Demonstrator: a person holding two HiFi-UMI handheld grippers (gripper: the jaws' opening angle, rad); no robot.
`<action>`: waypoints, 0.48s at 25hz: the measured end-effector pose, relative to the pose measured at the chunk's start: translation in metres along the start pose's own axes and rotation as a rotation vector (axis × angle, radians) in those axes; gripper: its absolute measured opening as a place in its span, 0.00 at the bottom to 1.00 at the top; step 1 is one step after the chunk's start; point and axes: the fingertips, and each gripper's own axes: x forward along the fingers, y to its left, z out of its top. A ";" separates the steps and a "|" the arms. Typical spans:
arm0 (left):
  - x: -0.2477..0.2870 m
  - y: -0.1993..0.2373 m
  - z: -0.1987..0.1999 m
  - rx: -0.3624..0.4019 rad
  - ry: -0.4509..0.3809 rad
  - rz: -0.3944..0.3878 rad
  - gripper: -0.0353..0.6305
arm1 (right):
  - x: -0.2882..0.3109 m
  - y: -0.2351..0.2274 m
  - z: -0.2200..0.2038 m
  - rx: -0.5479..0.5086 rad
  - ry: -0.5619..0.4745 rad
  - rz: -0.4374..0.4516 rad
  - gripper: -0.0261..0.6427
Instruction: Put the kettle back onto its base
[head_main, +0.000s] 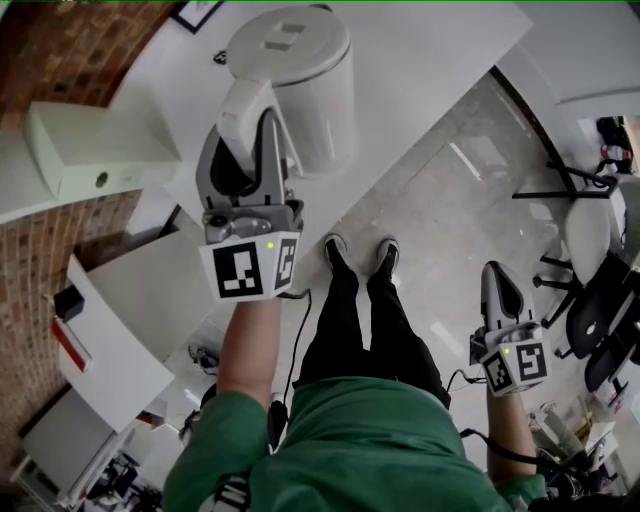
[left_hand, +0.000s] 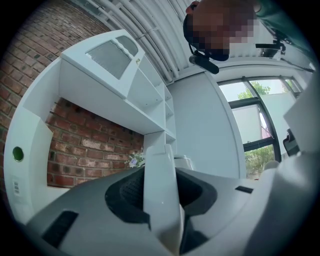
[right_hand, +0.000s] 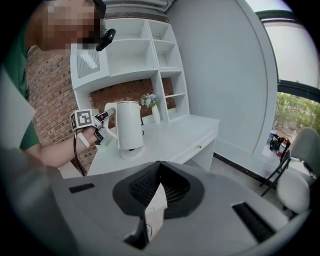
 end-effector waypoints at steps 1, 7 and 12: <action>0.001 0.000 0.000 -0.001 0.000 0.001 0.27 | 0.000 0.000 -0.001 0.004 0.003 0.003 0.07; -0.001 -0.001 -0.004 -0.006 -0.007 0.013 0.27 | 0.003 -0.001 -0.007 0.034 0.018 0.009 0.07; -0.016 -0.009 -0.011 0.028 0.000 0.027 0.27 | 0.006 -0.001 -0.008 0.041 0.016 0.009 0.07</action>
